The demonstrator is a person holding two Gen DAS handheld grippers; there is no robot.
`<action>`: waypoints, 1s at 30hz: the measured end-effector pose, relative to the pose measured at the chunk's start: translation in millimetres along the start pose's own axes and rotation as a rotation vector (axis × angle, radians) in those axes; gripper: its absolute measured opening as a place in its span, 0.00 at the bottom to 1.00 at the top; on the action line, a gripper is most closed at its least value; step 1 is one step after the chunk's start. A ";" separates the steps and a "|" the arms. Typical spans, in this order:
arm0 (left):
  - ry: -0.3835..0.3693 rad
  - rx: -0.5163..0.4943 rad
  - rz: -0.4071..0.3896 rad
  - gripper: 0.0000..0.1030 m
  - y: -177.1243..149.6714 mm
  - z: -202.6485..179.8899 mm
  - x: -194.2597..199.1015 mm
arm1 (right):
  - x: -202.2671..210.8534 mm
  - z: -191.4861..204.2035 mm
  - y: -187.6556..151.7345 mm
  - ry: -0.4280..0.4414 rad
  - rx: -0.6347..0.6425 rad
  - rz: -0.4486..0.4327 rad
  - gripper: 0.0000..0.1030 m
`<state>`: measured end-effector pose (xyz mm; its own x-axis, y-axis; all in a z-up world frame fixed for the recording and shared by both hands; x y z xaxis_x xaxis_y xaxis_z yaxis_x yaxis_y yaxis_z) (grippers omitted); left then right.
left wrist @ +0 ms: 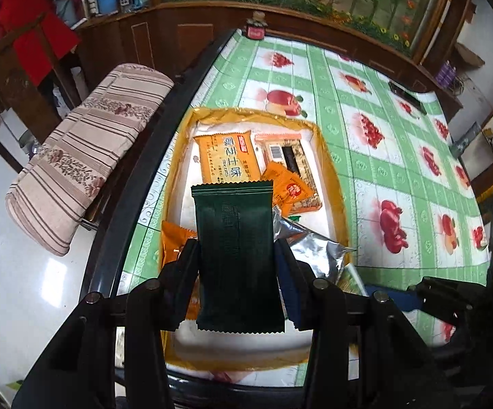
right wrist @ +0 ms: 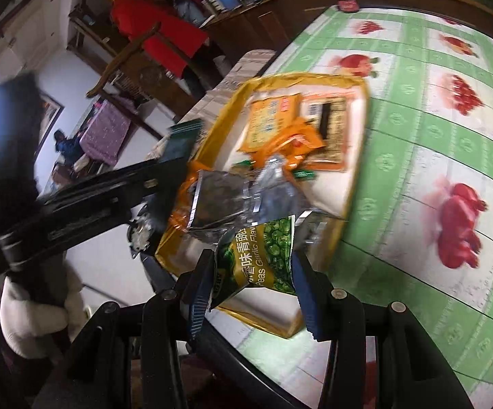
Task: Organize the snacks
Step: 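Lower both packs into the tray and open both grippers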
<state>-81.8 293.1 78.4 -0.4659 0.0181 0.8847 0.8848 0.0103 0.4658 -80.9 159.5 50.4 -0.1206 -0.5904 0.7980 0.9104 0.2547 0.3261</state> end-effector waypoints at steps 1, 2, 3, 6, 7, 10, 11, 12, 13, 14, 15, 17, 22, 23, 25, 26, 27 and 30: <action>-0.005 -0.007 0.009 0.42 0.6 1.1 -4.5 | -3.1 3.0 0.3 0.000 0.009 0.006 0.45; -0.011 -0.014 0.019 0.42 1.2 2.0 -9.4 | -8.1 6.7 0.8 -0.003 0.022 0.015 0.45; -0.015 -0.020 0.026 0.42 1.6 2.9 -13.3 | -13.9 10.3 0.4 -0.007 0.033 0.027 0.45; -0.030 -0.040 0.041 0.42 4.8 5.6 -22.6 | -27.5 15.6 0.4 -0.022 0.046 0.050 0.45; -0.032 -0.046 0.043 0.42 6.2 6.2 -24.6 | -31.6 15.8 1.0 -0.030 0.046 0.055 0.45; -0.044 -0.058 0.045 0.42 12.1 8.5 -31.3 | -38.6 15.3 2.2 -0.042 0.033 0.059 0.45; -0.048 -0.060 0.046 0.42 14.3 9.5 -33.7 | -40.5 15.6 2.7 -0.047 0.030 0.059 0.45; -0.051 -0.064 0.046 0.42 16.8 10.2 -36.5 | -42.4 16.0 3.6 -0.056 0.030 0.058 0.45; -0.054 -0.068 0.047 0.42 18.8 10.5 -39.0 | -44.0 16.7 4.5 -0.065 0.032 0.055 0.45; -0.055 -0.072 0.047 0.42 20.7 10.8 -41.3 | -45.0 18.1 5.4 -0.069 0.032 0.052 0.45; -0.055 -0.076 0.047 0.42 22.6 10.9 -43.4 | -46.3 19.5 6.1 -0.076 0.034 0.047 0.45; -0.056 -0.089 0.046 0.42 25.4 10.4 -46.7 | -47.5 21.0 7.0 -0.084 0.038 0.043 0.45; -0.047 -0.123 0.039 0.42 27.9 8.8 -51.0 | -52.4 31.3 6.6 -0.111 0.060 0.027 0.45; -0.048 -0.126 0.039 0.42 28.0 9.3 -52.0 | -52.8 34.5 6.3 -0.119 0.071 0.022 0.45; -0.048 -0.132 0.039 0.42 28.4 10.0 -54.0 | -53.9 38.8 5.6 -0.131 0.092 0.011 0.45; -0.046 -0.135 0.039 0.42 28.6 10.1 -54.9 | -54.2 42.4 5.1 -0.147 0.109 0.001 0.45; -0.046 -0.138 0.038 0.42 28.8 9.8 -55.4 | -54.6 44.8 4.8 -0.160 0.121 -0.006 0.45; -0.050 -0.144 0.039 0.42 28.7 9.5 -57.4 | -54.7 48.4 5.2 -0.186 0.136 -0.020 0.46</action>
<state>-29.6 301.8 40.8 -0.4276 0.0654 0.9016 0.8915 -0.1345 0.4326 -88.8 230.1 33.0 -0.2203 -0.4482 0.8663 0.8468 0.3530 0.3980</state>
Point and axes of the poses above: each gripper's, at about its wrist camera, not at the fingertips, and x roughly against the way its jaws point, z to its left, y to its top, the point moved 3 cm from there along -x, roughly the way its jaws point, and after that the axes turned 8 degrees about -x, right-handed, at the moved point
